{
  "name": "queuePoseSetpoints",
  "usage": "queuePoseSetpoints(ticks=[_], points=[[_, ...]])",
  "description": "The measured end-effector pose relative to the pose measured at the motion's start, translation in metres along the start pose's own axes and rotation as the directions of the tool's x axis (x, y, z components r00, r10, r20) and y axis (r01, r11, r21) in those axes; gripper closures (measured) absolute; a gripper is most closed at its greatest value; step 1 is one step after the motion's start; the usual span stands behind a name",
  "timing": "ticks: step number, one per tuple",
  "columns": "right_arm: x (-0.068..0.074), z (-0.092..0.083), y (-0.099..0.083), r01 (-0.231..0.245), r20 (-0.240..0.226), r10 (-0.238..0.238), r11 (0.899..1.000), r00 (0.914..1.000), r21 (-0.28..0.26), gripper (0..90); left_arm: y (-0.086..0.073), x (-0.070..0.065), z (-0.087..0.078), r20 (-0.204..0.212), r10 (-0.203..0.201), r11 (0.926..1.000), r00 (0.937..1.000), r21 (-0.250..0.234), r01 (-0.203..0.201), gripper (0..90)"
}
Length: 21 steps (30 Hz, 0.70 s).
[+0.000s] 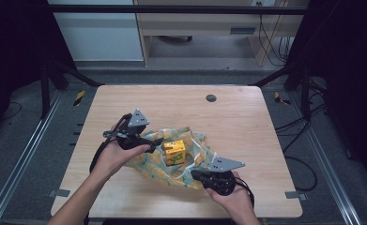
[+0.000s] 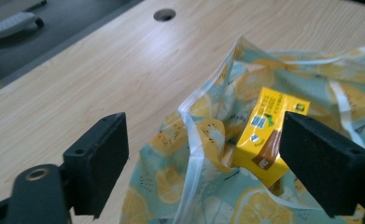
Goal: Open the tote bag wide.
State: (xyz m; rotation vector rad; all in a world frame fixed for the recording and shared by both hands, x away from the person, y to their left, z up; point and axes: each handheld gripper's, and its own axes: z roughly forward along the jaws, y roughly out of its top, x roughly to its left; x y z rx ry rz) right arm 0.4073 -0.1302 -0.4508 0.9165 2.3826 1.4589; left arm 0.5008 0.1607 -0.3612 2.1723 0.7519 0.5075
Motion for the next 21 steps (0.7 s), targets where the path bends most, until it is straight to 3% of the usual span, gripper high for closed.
queuePoseSetpoints(ticks=[2,5,7,10,17,21], points=[[0.0,0.0,0.0,0.0,0.0,0.0,1.0,1.0,0.003,88.1,0.0,-0.001,0.006,-0.015,0.013,0.9991,0.9998,0.042,-0.012,17.4],[0.0,0.0,-0.001,-0.001,-0.001,0.001,1.0,1.0,0.003,87.8,0.0,-0.001,0.011,-0.017,0.02,0.9977,0.9996,0.065,-0.019,19.8],[-0.001,0.0,-0.001,-0.003,0.001,0.003,1.0,1.0,0.004,87.7,-0.001,-0.001,0.014,-0.012,0.025,0.9964,0.9996,0.081,-0.024,27.2],[-0.001,0.0,-0.002,-0.003,0.005,0.003,1.0,1.0,0.005,87.4,-0.002,-0.004,0.02,-0.008,0.073,0.9903,0.9973,0.119,-0.072,43.9],[-0.001,0.0,-0.002,-0.003,0.007,0.003,1.0,1.0,0.004,87.1,-0.004,-0.001,0.018,0.001,0.077,0.9929,0.997,0.091,-0.077,79.8],[-0.001,0.0,-0.002,0.003,0.008,-0.003,1.0,1.0,0.007,86.9,-0.006,0.001,0.012,0.023,0.071,0.9939,0.9972,0.083,-0.073,86.0]])
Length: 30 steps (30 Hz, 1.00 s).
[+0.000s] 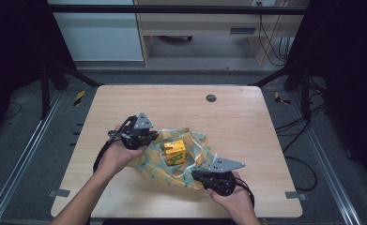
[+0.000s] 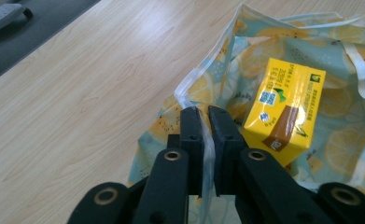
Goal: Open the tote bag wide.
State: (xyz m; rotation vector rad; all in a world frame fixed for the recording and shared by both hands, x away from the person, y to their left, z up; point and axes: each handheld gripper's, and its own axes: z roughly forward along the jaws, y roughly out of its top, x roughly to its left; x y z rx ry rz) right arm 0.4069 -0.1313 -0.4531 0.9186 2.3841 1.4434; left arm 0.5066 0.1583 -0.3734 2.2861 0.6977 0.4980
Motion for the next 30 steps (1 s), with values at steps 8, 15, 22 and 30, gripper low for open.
queuePoseSetpoints(ticks=[8,15,22,30], points=[[0.0,0.0,-0.001,0.003,0.011,-0.003,1.0,0.9999,0.002,86.8,-0.004,-0.008,-0.026,0.0,-0.04,0.9911,0.9992,-0.127,0.04,88.9],[0.0,0.003,-0.003,0.019,0.03,-0.02,0.999,0.9994,0.03,85.7,-0.007,-0.018,-0.061,0.098,-0.091,0.9467,0.9911,-0.3,0.116,89.0],[-0.001,0.003,-0.005,0.014,0.038,-0.015,0.999,0.9992,0.04,85.2,-0.039,-0.042,-0.072,0.223,-0.051,0.9481,0.9735,-0.296,0.117,89.0],[-0.002,0.008,-0.008,0.006,0.05,-0.009,0.997,0.9987,0.074,83.8,-0.09,-0.064,-0.057,0.303,-0.029,0.9731,0.9525,-0.209,0.096,89.1]])
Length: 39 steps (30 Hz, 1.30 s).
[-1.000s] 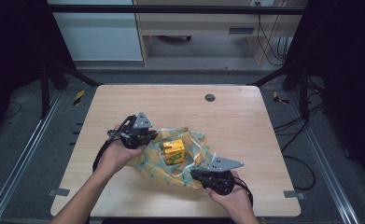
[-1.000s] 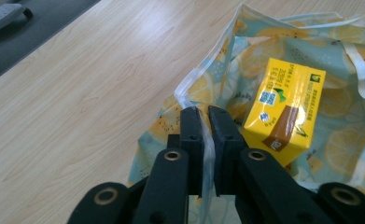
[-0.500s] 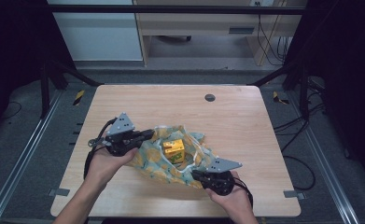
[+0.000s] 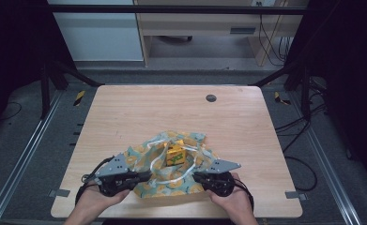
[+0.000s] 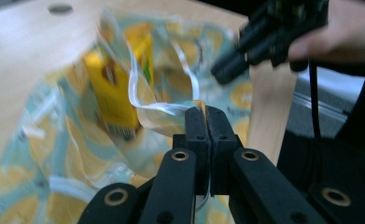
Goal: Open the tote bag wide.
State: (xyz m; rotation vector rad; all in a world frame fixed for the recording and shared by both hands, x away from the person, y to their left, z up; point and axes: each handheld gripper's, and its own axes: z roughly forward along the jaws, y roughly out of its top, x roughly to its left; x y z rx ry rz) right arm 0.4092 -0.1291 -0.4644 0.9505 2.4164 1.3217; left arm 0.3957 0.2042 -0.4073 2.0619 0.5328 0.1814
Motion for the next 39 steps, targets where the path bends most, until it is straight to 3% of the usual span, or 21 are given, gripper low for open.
queuePoseSetpoints(ticks=[1,6,9,13,17,18,19,20,21,24,25,27,30,31,32,33,36,39], points=[[0.0,0.001,0.0,0.0,0.001,0.0,1.0,1.0,0.003,83.2,-0.013,0.0,0.004,0.013,-0.011,0.9995,0.9999,0.029,0.01,89.1],[-0.001,0.0,-0.001,0.003,0.018,-0.004,1.0,0.9998,0.015,81.8,-0.031,0.004,0.013,0.007,-0.01,0.9966,0.9999,0.082,0.009,89.1],[-0.002,-0.001,-0.002,0.005,0.022,-0.005,1.0,0.9998,0.014,78.6,-0.046,0.011,0.02,-0.043,-0.023,0.9945,0.9988,0.101,0.027,89.1],[-0.001,-0.002,-0.001,0.012,0.023,-0.012,1.0,0.9997,0.011,77.5,-0.054,0.017,0.021,-0.086,-0.028,0.9925,0.9959,0.116,0.037,89.1],[0.003,-0.007,0.001,0.028,0.016,-0.028,1.0,0.9995,0.001,73.6,-0.061,0.027,0.016,-0.15,-0.03,0.9896,0.9882,0.134,0.051,89.1],[0.003,-0.007,0.001,0.028,0.016,-0.028,1.0,0.9995,0.001,73.6,-0.061,0.027,0.016,-0.15,-0.03,0.9896,0.9882,0.134,0.051,89.1],[0.005,-0.011,0.003,0.038,0.014,-0.038,0.999,0.9992,-0.011,72.0,-0.064,0.031,0.015,-0.186,-0.015,0.987,0.9825,0.154,0.044,89.1],[0.005,-0.011,0.003,0.038,0.014,-0.038,0.999,0.9992,-0.011,72.0,-0.064,0.031,0.015,-0.186,-0.015,0.987,0.9825,0.154,0.044,89.1],[0.007,-0.015,0.005,0.042,0.014,-0.041,0.999,0.999,-0.025,70.9,-0.067,0.035,0.013,-0.217,-0.002,0.9834,0.9761,0.177,0.041,89.1],[0.008,-0.021,0.008,0.039,0.017,-0.039,0.998,0.9991,-0.047,69.8,-0.069,0.038,0.01,-0.233,-0.009,0.9834,0.9725,0.174,0.05,89.1],[0.008,-0.029,0.012,0.036,0.019,-0.034,0.997,0.9992,-0.075,69.4,-0.07,0.042,0.007,-0.249,-0.02,0.9846,0.9684,0.163,0.062,89.1],[0.007,-0.038,0.019,0.033,0.027,-0.031,0.995,0.9992,-0.094,69.2,-0.072,0.043,0.005,-0.256,-0.022,0.9843,0.9664,0.164,0.066,89.1],[0.004,-0.046,0.027,0.044,0.051,-0.039,0.993,0.998,-0.107,69.2,-0.073,0.044,0.005,-0.257,-0.02,0.9836,0.9662,0.168,0.065,89.1],[-0.001,-0.052,0.037,0.049,0.081,-0.041,0.993,0.9959,-0.109,69.3,-0.072,0.043,0.005,-0.257,-0.017,0.9833,0.9664,0.171,0.062,89.0],[-0.001,-0.052,0.037,0.049,0.081,-0.041,0.993,0.9959,-0.109,69.3,-0.072,0.043,0.005,-0.257,-0.014,0.9834,0.9662,0.171,0.06,89.0],[-0.007,-0.054,0.048,0.053,0.101,-0.042,0.992,0.994,-0.112,69.4,-0.071,0.042,0.006,-0.259,-0.009,0.9834,0.9658,0.173,0.056,89.0],[-0.014,-0.05,0.058,0.057,0.124,-0.044,0.993,0.9913,-0.104,68.9,-0.072,0.042,0.006,-0.26,-0.008,0.9835,0.9655,0.172,0.055,89.0],[-0.03,-0.032,0.073,0.028,0.16,-0.015,0.997,0.987,-0.077,65.8,-0.072,0.041,0.005,-0.259,-0.009,0.9838,0.9659,0.171,0.055,88.8]])
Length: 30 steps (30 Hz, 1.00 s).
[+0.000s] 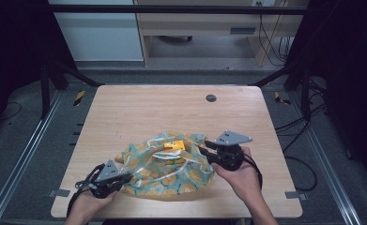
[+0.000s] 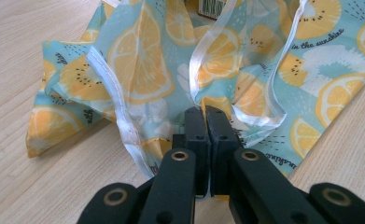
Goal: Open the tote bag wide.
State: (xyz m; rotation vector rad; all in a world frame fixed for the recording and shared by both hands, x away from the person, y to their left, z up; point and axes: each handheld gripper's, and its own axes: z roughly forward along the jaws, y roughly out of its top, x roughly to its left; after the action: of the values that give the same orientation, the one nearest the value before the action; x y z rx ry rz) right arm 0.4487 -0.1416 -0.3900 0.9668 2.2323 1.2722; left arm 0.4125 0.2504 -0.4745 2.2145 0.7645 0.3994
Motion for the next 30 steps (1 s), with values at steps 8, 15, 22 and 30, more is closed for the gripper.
queuePoseSetpoints(ticks=[8,15,22,30], points=[[-0.001,0.038,0.004,-0.016,-0.002,0.016,0.998,0.9999,0.06,52.9,0.0,0.0,-0.002,0.0,-0.005,0.9999,1.0,-0.01,0.005,88.7],[0.012,0.042,-0.004,0.021,-0.032,-0.017,0.994,0.9993,0.106,46.8,0.0,0.001,-0.001,0.002,-0.004,1.0,1.0,-0.006,0.004,88.5],[0.031,0.046,-0.026,0.08,-0.033,-0.075,0.978,0.9966,0.194,39.9,-0.002,0.002,-0.002,-0.001,-0.01,0.9999,0.9999,-0.002,0.01,87.9],[0.031,0.056,-0.037,0.068,0.005,-0.071,0.973,0.9974,0.22,33.3,-0.001,-0.001,0.0,0.008,0.0,1.0,1.0,0.005,0.0,87.9]])
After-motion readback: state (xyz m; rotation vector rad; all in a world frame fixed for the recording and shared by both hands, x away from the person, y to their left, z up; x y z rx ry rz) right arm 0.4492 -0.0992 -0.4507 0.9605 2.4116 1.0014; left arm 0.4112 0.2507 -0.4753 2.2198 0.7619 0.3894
